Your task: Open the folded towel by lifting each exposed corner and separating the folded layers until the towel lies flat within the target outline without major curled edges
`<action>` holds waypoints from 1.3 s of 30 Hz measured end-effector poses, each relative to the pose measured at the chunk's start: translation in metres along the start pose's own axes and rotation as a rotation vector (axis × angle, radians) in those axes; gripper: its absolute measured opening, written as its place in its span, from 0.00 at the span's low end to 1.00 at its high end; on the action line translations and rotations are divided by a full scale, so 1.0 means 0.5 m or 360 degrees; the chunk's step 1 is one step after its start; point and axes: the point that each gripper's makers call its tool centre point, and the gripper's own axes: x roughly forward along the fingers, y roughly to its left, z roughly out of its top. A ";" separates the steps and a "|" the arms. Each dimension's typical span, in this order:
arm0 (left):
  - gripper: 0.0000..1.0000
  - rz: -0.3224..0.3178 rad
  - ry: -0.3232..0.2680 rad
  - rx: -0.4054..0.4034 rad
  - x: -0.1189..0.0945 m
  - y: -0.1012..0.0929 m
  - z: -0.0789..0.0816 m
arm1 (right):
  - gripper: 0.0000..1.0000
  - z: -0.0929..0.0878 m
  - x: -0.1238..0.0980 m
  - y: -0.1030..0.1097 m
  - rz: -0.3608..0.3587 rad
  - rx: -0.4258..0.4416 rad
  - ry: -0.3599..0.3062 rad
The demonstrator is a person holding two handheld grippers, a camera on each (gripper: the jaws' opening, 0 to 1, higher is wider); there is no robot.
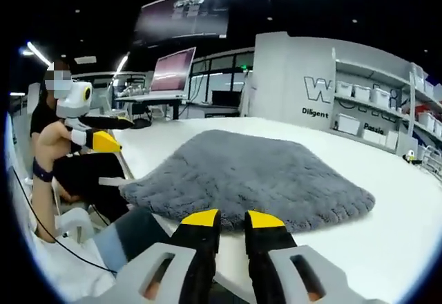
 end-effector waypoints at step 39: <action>0.97 -0.0002 0.0003 0.0003 -0.001 0.001 0.001 | 0.10 -0.011 -0.002 0.013 0.0016 -0.0025 0.0067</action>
